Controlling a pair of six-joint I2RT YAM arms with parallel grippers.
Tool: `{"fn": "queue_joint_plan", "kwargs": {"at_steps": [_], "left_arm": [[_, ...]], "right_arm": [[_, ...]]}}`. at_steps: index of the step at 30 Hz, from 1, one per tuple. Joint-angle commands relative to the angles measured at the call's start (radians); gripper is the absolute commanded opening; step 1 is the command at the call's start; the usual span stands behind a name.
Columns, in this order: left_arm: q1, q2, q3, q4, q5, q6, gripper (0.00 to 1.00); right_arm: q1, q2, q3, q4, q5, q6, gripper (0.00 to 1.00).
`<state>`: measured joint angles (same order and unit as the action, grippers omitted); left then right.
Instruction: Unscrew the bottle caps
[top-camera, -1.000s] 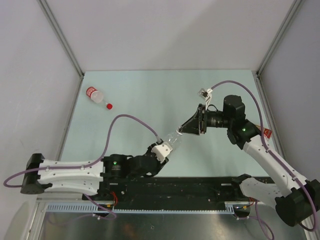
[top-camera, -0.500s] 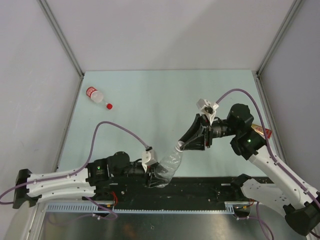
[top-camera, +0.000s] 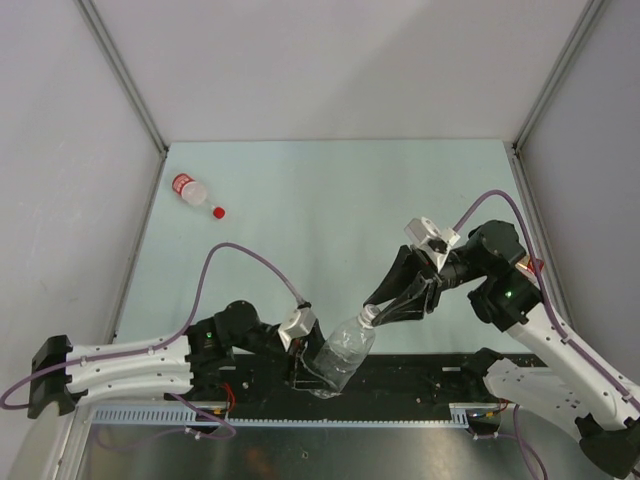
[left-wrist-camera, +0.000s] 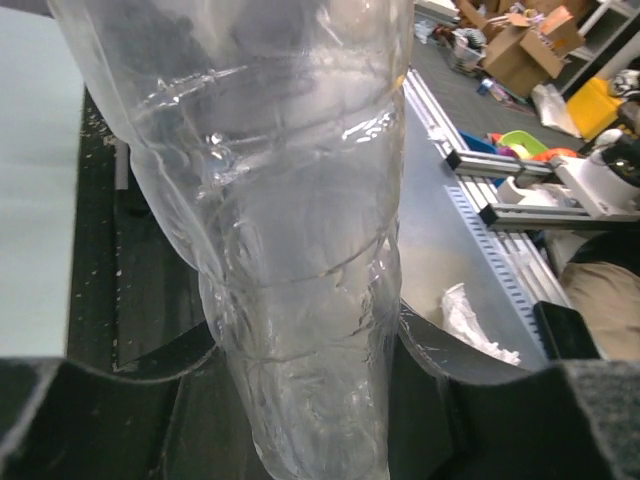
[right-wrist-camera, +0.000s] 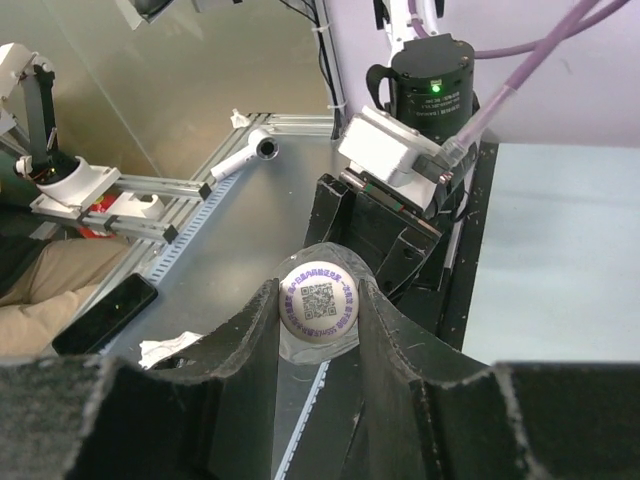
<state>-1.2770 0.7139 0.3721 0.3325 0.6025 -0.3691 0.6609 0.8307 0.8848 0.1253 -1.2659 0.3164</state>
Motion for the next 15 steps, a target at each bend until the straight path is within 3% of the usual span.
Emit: {"fn": "queue_joint_plan", "kwargs": {"at_steps": [1,10,12,15], "left_arm": [[-0.004,-0.042,0.015,0.294,0.205,0.019,0.00],[-0.004,-0.091,-0.055,0.325,0.146,-0.019,0.00],[-0.002,-0.097,-0.068,0.326,0.123,-0.023,0.00],[0.006,-0.084,-0.079,0.326,0.092,-0.037,0.00]], "right_arm": [[-0.004,-0.011,-0.009,0.025,-0.004,-0.016,0.00],[-0.001,-0.017,-0.009,0.078,0.009,0.030,0.02],[0.000,-0.016,-0.009,0.063,0.037,0.027,0.16],[0.002,-0.018,-0.009,0.039,0.085,0.023,0.46]]}}
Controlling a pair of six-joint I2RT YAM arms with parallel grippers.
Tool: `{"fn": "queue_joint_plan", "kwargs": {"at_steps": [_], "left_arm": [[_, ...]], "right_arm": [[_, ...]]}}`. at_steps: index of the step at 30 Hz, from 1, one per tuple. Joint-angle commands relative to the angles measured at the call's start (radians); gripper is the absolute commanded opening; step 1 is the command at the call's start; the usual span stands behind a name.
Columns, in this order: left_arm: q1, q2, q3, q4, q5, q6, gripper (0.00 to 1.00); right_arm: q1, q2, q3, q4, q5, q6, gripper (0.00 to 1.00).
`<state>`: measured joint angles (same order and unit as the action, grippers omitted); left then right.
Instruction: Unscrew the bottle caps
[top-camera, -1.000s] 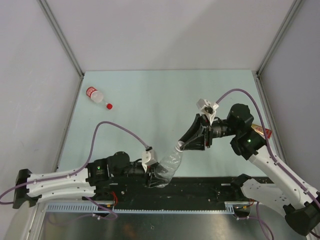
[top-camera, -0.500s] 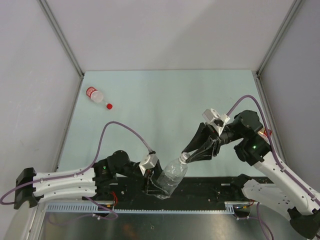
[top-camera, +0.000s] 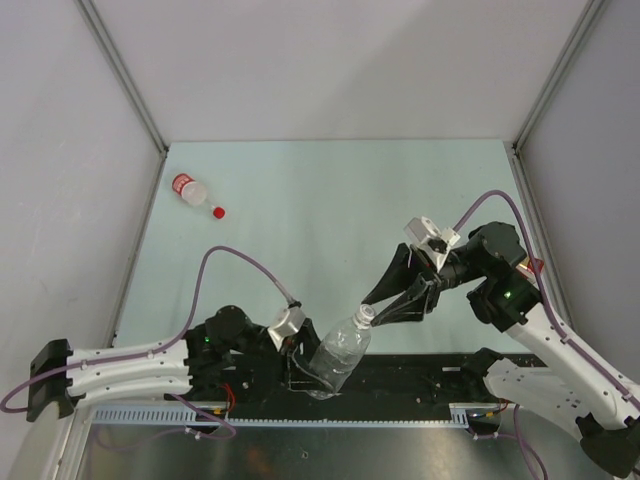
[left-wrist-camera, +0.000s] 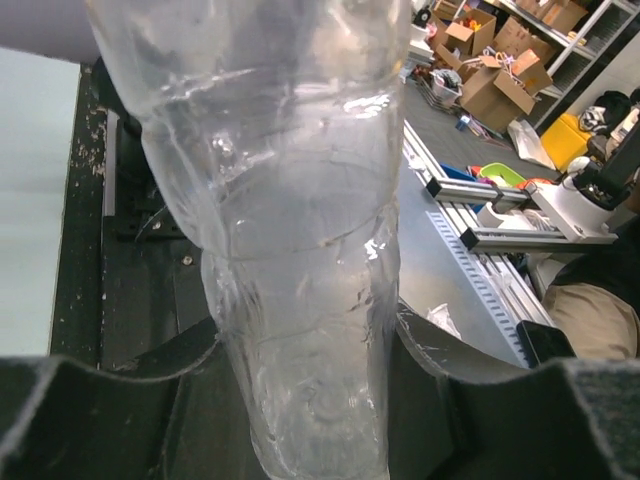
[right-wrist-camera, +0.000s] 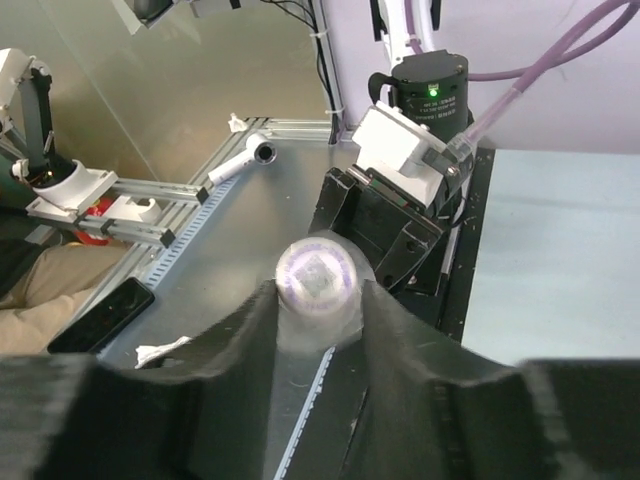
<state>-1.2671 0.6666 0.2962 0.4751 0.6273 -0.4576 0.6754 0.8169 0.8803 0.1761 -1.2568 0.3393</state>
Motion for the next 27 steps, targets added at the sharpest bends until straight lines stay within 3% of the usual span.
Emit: {"fn": "queue_joint_plan", "kwargs": {"at_steps": [1,4,9,19,27], "left_arm": [[0.001,-0.026,-0.002,0.182,0.062,0.046,0.00],[0.022,0.002,0.005,0.166,0.047,0.031,0.00],[0.057,0.013,0.024,0.044,-0.038,0.081,0.00],[0.066,-0.084,0.048,-0.199,-0.328,0.174,0.00],[0.064,-0.079,0.144,-0.451,-0.598,0.234,0.00]], "right_arm": [[-0.013,-0.006,-0.004,-0.015,0.089,-0.001,0.55],[-0.019,-0.021,-0.004,0.006,0.120,0.018,0.75],[-0.073,-0.069,-0.005,0.027,0.202,0.064,0.97],[-0.140,-0.101,-0.005,0.016,0.270,0.109,0.99],[-0.170,-0.081,-0.001,-0.046,0.444,0.151,0.99]]}}
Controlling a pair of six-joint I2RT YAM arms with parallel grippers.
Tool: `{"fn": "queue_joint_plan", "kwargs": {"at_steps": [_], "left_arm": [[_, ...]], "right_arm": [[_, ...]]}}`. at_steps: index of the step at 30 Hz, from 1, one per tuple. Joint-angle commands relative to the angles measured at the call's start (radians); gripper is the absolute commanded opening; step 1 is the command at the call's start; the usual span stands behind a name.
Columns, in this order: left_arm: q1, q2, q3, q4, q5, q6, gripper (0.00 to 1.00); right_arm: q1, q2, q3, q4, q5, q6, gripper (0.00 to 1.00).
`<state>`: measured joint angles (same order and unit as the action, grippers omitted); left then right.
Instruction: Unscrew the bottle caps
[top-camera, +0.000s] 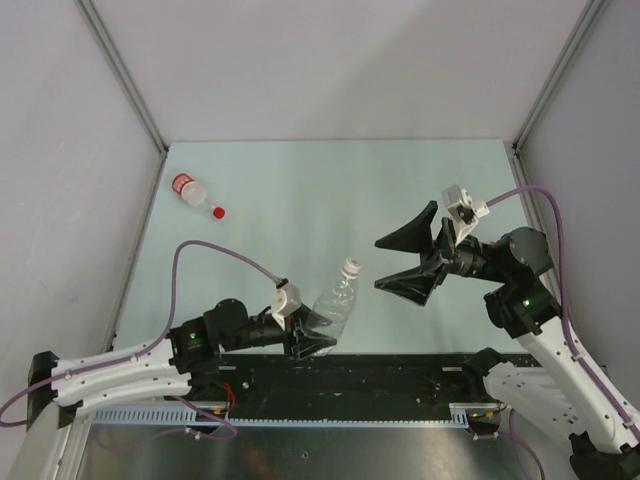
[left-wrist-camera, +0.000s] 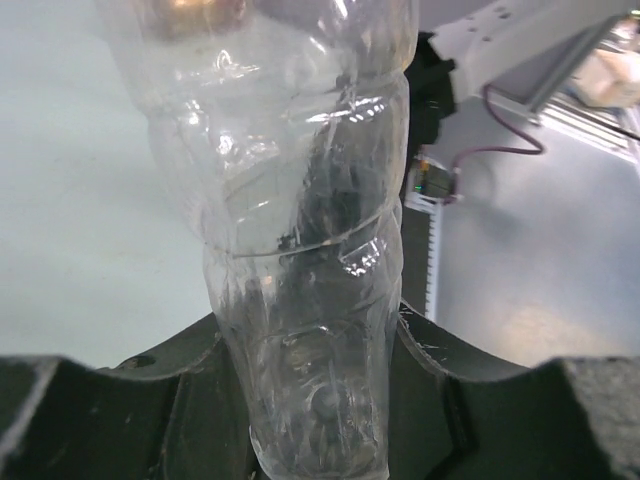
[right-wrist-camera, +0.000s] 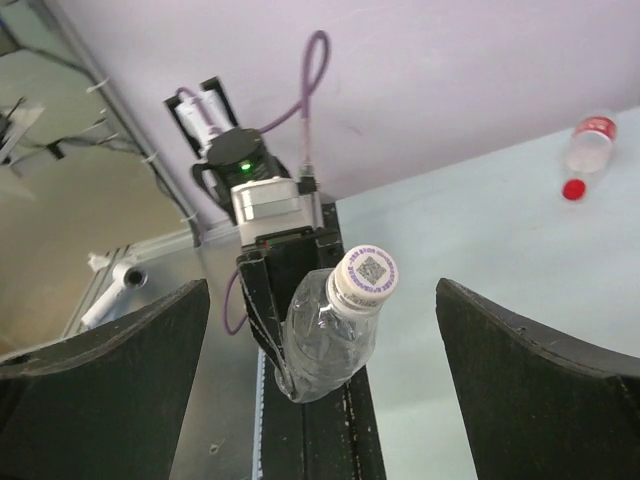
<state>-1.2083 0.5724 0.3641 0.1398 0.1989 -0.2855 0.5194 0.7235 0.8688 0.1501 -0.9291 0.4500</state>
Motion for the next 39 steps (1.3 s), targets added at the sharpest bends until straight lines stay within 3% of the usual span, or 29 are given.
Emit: {"fn": "queue_joint_plan", "kwargs": {"at_steps": [1,12,20,28,31,39], "left_arm": [[0.006,0.031,0.086,-0.125,-0.203,0.064,0.00],[-0.054,0.247,0.218,-0.271,-0.612,0.055,0.00],[-0.167,0.389,0.319,-0.432,-0.961,0.011,0.00],[-0.216,0.545,0.407,-0.531,-1.084,-0.035,0.00],[-0.225,0.603,0.436,-0.544,-1.085,-0.038,0.00],[-0.249,0.694,0.472,-0.558,-1.088,-0.045,0.00]], "right_arm": [[-0.018,0.022,0.014,-0.030,0.136,0.050,0.99],[-0.027,0.143,0.067,-0.258,0.359,0.128,0.99],[-0.032,0.246,0.075,-0.296,0.329,0.178,0.99],[-0.034,0.318,0.075,-0.306,0.321,0.208,0.98],[-0.033,0.336,0.075,-0.316,0.327,0.206,0.94],[-0.040,0.403,0.074,-0.341,0.326,0.199,0.59]]}}
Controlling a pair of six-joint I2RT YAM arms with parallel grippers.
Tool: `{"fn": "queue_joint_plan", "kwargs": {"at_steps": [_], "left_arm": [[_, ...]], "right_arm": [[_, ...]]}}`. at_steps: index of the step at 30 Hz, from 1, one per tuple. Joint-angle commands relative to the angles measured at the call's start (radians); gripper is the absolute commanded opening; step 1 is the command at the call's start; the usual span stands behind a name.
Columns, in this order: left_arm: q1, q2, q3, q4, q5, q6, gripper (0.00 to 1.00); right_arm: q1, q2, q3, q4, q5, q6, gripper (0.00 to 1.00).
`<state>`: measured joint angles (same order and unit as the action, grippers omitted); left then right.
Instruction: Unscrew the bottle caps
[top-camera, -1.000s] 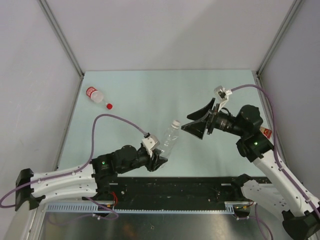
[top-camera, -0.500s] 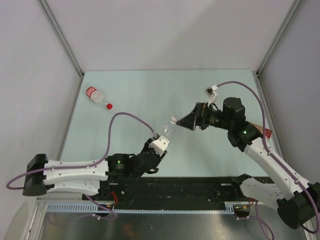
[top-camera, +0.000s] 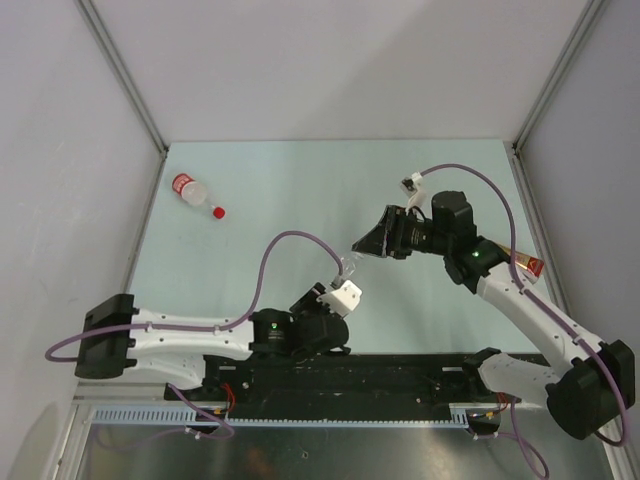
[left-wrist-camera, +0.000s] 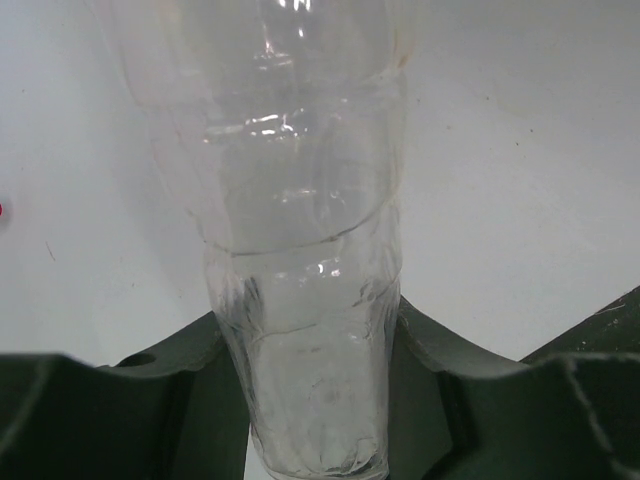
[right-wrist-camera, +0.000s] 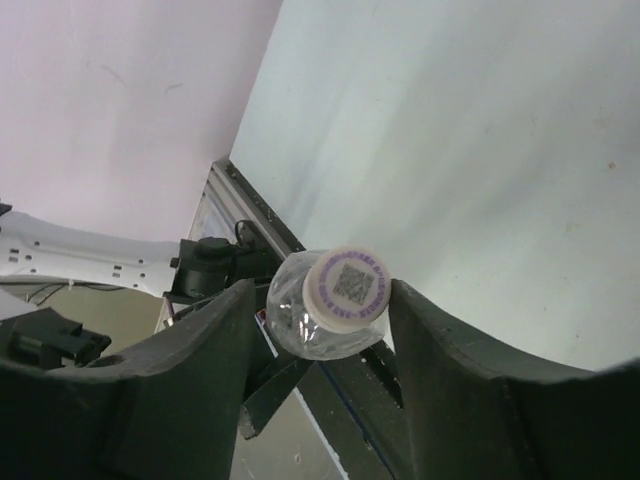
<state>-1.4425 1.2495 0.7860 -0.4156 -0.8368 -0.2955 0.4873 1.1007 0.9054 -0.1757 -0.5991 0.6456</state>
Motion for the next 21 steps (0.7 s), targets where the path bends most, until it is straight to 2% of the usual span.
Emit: {"fn": "queue_joint_plan", "kwargs": {"at_steps": [1,4,10,14,16,21], "left_arm": [[-0.015,0.018,0.051,-0.004,-0.051,-0.036,0.00],[-0.017,0.019,0.051,-0.007,-0.047,-0.036,0.00],[-0.019,0.034,0.054,-0.007,-0.043,-0.038,0.00],[-0.019,0.054,0.047,-0.006,-0.029,-0.040,0.00],[-0.019,0.069,0.043,-0.005,-0.018,-0.040,0.00],[-0.009,0.085,0.037,0.005,0.067,-0.030,0.00]], "right_arm": [[-0.010,0.033,0.038,-0.021,-0.003,0.003,0.56],[-0.016,0.049,0.038,-0.039,0.001,-0.005,0.49],[-0.020,0.048,0.038,-0.043,0.000,-0.016,0.28],[-0.022,0.032,0.037,-0.027,-0.040,-0.036,0.05],[-0.021,0.022,0.037,-0.017,-0.064,-0.052,0.01],[-0.020,-0.017,0.035,-0.004,-0.112,-0.121,0.00]]}}
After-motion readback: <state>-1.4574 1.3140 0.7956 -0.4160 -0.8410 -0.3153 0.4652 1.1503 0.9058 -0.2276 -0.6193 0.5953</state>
